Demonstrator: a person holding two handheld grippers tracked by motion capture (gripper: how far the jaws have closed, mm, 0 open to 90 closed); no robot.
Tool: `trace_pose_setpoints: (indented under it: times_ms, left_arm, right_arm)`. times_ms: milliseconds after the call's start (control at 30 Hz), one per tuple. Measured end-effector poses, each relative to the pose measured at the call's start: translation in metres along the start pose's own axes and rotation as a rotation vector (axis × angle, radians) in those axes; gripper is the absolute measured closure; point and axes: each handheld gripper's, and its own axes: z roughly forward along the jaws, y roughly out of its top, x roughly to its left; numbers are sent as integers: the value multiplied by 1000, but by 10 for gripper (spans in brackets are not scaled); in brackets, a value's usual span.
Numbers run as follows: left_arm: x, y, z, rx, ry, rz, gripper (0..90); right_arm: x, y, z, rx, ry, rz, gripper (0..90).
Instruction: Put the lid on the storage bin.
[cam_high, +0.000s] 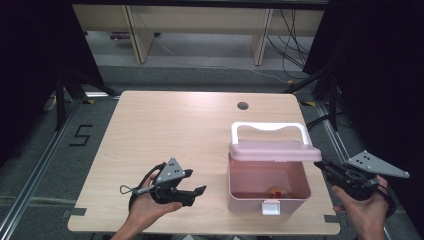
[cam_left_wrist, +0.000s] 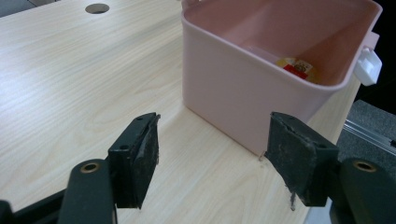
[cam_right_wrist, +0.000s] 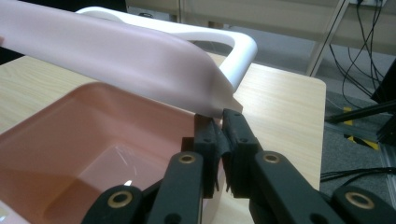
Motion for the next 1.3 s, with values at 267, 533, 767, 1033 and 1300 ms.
trace_pose_setpoints:
  times_ms: [267,533,767,1033,1300]
  left_arm:
    - [-2,-17,-12,-8,3,-2,323]
    - [-1,-31,-18,-7,14,-12,321]
    - [-2,-40,-23,3,17,-21,321]
    - [0,-52,-30,9,32,-31,321]
    - [5,-63,-39,-1,56,-55,297]
  right_arm:
    - [5,-9,-4,21,5,39,852]
    - [3,-22,-5,17,29,20,861]
    - [3,-32,-7,35,31,23,863]
    - [5,-42,-5,56,50,42,865]
    - [4,-52,-1,96,61,89,860]
